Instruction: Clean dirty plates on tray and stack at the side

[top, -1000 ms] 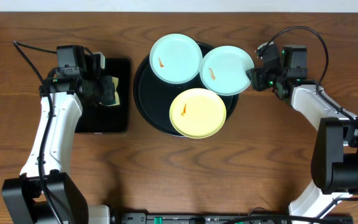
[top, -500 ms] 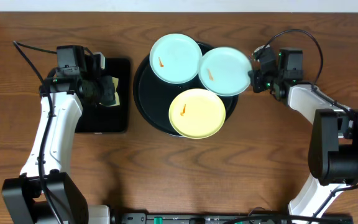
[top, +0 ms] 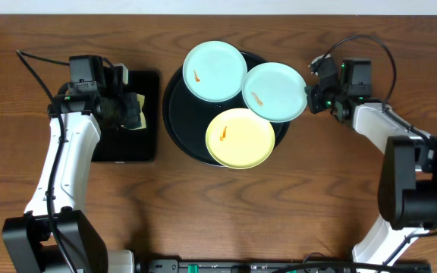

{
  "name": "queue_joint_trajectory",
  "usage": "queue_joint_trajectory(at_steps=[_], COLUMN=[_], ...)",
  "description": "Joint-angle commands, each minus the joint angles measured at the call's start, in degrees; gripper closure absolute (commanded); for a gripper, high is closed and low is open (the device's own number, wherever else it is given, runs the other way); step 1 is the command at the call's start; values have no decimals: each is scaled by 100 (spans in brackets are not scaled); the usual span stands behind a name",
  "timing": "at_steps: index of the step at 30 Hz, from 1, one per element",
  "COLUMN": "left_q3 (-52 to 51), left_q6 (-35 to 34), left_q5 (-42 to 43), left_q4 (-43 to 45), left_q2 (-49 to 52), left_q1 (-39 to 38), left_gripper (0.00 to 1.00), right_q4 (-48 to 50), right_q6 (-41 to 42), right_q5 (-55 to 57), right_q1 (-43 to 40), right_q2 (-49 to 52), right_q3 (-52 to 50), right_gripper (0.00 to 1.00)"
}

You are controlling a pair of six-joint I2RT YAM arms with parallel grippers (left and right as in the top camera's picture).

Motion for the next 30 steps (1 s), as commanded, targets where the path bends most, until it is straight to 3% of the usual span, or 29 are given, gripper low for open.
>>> queue_joint_trajectory(at_steps=[1,2,3,5,13,17,21,26,30], left_q3=[-63,-63,-63,-63,-63,-63,-63,-63,-63], left_q6=[0,0,0,0,0,0,0,0,0], left_q5=[28,28,28,28,28,28,28,28,28], left_q4=[-11,-13,-13,-13,-39,-11,-28,-83,-81], left_q2=[44,44,44,44,44,44,44,44,44], left_q1=[-4,-4,-4,-4,-4,-4,-4,-4,-4], left_gripper=[92,91,91,91,91,91,91,91,91], right_q4=[-190,-251,-299,-341,-382,-251,-256,-109,636], right_q6=[-20,96,321,748,1119,835,708,713,1001], right_q5=[-79,-79,-109,-444,-1853,-2966,-3123,-3316,-4041], right_q1=[-76,-87,-118,-236,-1117,-1320,-1314,-1314,-1318], right_q2=[-446,-459,-459,-433,-431,-422,-382,37,608], right_q3=[20,20,20,20,20,20,20,20,20], right_gripper=[57,51,38,32,38,29,20,19,21])
